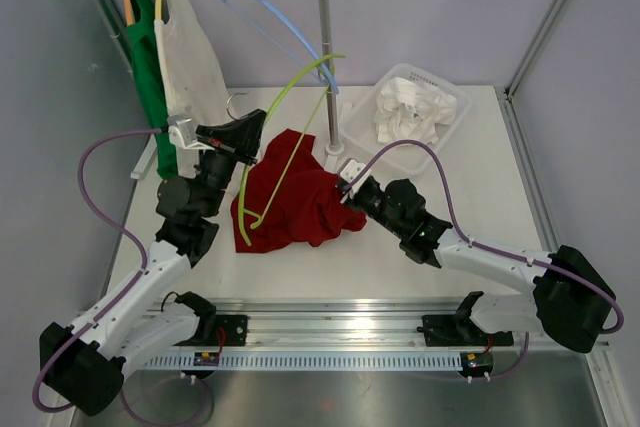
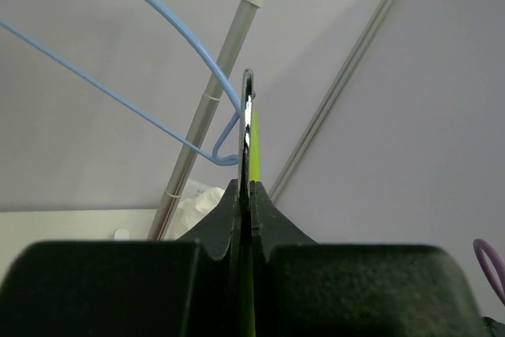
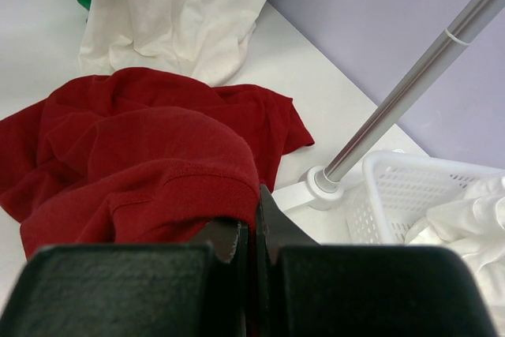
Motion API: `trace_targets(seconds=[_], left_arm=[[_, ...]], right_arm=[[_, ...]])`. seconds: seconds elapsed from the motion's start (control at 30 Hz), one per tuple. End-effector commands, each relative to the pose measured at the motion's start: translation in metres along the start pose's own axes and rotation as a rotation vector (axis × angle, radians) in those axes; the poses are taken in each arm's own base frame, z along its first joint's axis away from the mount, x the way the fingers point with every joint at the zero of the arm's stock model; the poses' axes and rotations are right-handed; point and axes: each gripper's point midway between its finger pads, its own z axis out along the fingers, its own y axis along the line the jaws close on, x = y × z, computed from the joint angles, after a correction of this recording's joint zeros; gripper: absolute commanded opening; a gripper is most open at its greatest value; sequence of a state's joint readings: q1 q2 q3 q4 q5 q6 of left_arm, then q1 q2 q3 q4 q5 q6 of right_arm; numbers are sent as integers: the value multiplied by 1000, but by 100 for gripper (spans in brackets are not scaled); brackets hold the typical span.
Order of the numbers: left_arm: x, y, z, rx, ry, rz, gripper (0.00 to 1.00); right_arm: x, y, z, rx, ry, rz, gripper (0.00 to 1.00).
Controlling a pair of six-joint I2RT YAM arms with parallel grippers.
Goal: Remove the t-shirt from the hanger
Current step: Remove the tshirt from the hanger, then place the tshirt into the basket
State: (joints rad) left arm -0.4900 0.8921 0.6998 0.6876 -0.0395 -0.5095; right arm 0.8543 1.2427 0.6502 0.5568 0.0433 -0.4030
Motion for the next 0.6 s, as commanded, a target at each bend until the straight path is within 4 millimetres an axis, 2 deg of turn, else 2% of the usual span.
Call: trace_targets(seconds=[0.0, 0.1, 0.13, 0.2, 0.23, 0.43, 0.57], left_arm=[[-27, 7, 4, -85, -87, -60, 0], [-19, -1, 3, -26, -52, -21, 0], [-16, -10, 2, 34, -46, 2, 0], [-7, -9, 0, 50, -27, 17, 0], [0, -17, -1, 109, -2, 37, 0], [24, -23, -7, 190, 71, 124, 0], [28, -26, -15, 225, 65, 258, 0]], right_arm=[[-33, -20, -5, 75, -112, 13, 0], [-34, -21, -6, 78, -116, 13, 0], [-34, -21, -6, 78, -116, 13, 0], [-34, -20, -7, 75, -118, 15, 0], [-34, -20, -7, 73, -117, 14, 0], [-34, -20, -6, 70, -117, 11, 0], [-36, -22, -5, 89, -122, 28, 0]])
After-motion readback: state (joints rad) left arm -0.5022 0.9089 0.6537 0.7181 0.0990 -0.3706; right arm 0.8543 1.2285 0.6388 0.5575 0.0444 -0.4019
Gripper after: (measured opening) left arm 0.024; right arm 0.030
